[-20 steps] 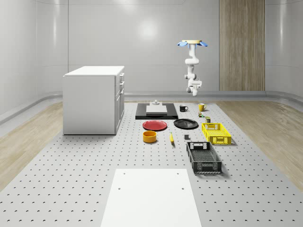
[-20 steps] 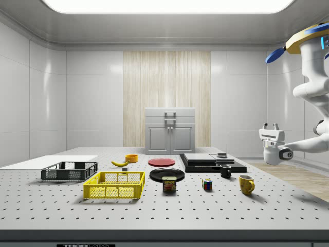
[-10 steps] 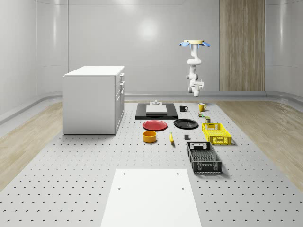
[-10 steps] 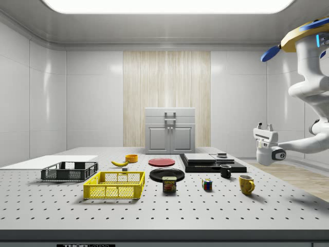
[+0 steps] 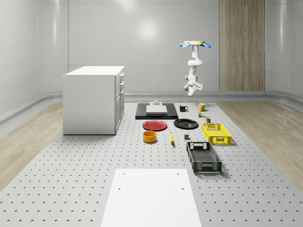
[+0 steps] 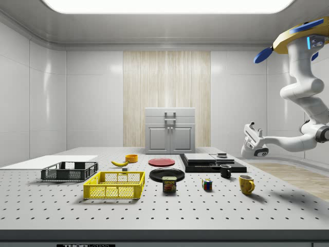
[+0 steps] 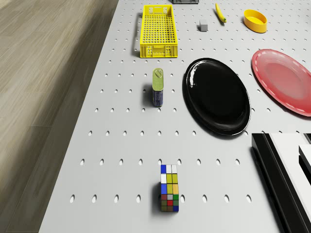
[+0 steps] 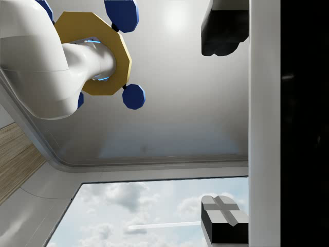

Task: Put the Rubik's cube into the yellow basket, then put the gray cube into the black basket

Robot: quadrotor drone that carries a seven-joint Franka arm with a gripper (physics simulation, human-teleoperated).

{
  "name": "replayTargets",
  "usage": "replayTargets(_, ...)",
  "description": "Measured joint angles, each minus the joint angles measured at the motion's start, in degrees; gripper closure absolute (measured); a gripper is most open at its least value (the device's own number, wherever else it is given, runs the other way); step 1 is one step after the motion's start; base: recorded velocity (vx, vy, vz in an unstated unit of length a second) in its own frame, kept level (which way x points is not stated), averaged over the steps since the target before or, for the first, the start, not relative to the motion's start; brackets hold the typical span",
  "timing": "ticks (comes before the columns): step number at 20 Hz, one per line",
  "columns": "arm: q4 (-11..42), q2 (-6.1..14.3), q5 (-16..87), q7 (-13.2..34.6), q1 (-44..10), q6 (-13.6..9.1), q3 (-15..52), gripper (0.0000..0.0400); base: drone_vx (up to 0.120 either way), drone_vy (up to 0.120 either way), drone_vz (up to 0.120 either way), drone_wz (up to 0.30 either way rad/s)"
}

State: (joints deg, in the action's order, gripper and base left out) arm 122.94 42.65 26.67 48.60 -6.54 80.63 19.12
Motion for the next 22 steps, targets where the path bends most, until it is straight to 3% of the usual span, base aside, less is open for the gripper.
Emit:
replayTargets(3, 6.3, 1.4, 14.9, 2.9, -3.6, 0.7, 9.7, 0.0000, 0.120, 0.000, -0.120, 0.000)
replayTargets(8, 24.0, 5.4, 46.7, 12.4, -13.6, 0.5, 27.6, 0.0000, 0.120, 0.000, -0.120, 0.000)
replayTargets(11, 33.3, 7.8, 63.6, 20.2, -22.4, -2.4, 36.1, 0.0000, 0.120, 0.000, -0.120, 0.000)
replayTargets(14, 38.6, 10.0, 75.1, 27.0, -31.6, -6.4, 42.2, 0.0000, 0.120, 0.000, -0.120, 0.000)
replayTargets(18, 41.7, 12.7, 82.9, 33.4, -41.1, -10.9, 47.2, 0.0000, 0.120, 0.000, -0.120, 0.000)
replayTargets(22, 42.6, 14.8, 85.9, 37.2, -46.8, -13.1, 49.9, 0.0000, 0.120, 0.000, -0.120, 0.000)
